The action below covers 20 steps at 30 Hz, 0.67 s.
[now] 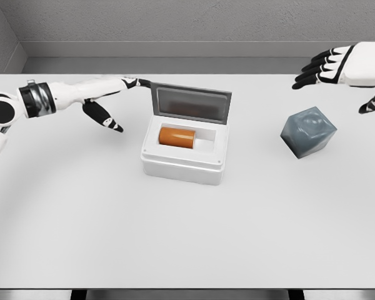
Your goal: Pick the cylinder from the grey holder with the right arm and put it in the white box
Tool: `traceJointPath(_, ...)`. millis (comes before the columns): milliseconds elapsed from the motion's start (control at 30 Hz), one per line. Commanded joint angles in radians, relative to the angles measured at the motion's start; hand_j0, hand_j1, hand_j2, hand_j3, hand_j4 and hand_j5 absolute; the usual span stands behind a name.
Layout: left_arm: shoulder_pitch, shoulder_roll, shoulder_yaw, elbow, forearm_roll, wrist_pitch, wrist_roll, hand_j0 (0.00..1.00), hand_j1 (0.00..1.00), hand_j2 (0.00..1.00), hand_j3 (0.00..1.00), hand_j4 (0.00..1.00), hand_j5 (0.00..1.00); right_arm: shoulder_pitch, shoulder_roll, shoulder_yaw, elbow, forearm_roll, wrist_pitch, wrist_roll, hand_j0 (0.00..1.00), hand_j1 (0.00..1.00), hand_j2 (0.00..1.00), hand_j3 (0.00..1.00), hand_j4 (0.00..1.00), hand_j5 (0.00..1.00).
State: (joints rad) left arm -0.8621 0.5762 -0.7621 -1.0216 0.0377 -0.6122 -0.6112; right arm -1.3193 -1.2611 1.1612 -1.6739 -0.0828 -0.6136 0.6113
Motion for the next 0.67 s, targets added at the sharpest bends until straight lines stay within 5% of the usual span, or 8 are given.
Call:
traceJointPath(0, 0.002, 0.013, 0.001, -0.028, 0.016, 0.001, 0.000, 1.00, 1.00, 1.00, 1.00, 1.00, 1.00, -0.001, -0.001, 0.000, 0.000, -0.005, 0.003, 0.000, 1.00, 1.00, 1.00, 1.00, 1.00, 1.00)
traceJointPath(267, 0.006, 0.034, 0.009, -0.020, 0.018, 0.001, 0.000, 1.00, 1.00, 1.00, 1.00, 1.00, 1.00, 0.000, -0.004, 0.002, 0.000, -0.006, 0.003, 0.000, 1.00, 1.00, 1.00, 1.00, 1.00, 1.00)
traceJointPath(367, 0.018, 0.051, 0.027, 0.087, 0.019, 0.001, 0.000, 1.00, 1.00, 1.00, 1.00, 1.00, 1.00, 0.000, -0.007, 0.002, 0.000, -0.006, 0.003, 0.000, 1.00, 1.00, 1.00, 1.00, 1.00, 1.00)
traceJointPath(433, 0.072, 0.053, 0.130, 0.172, 0.027, 0.001, 0.000, 1.00, 1.00, 1.00, 1.00, 1.00, 1.00, 0.003, -0.009, 0.000, 0.000, -0.005, 0.003, 0.000, 1.00, 1.00, 1.00, 1.00, 1.00, 1.00)
traceJointPath(633, 0.107, 0.073, 0.153, 0.192, 0.050, 0.001, 0.000, 1.00, 1.00, 1.00, 1.00, 1.00, 1.00, 0.003, -0.009, 0.000, 0.000, -0.006, 0.003, 0.000, 1.00, 1.00, 1.00, 1.00, 1.00, 1.00)
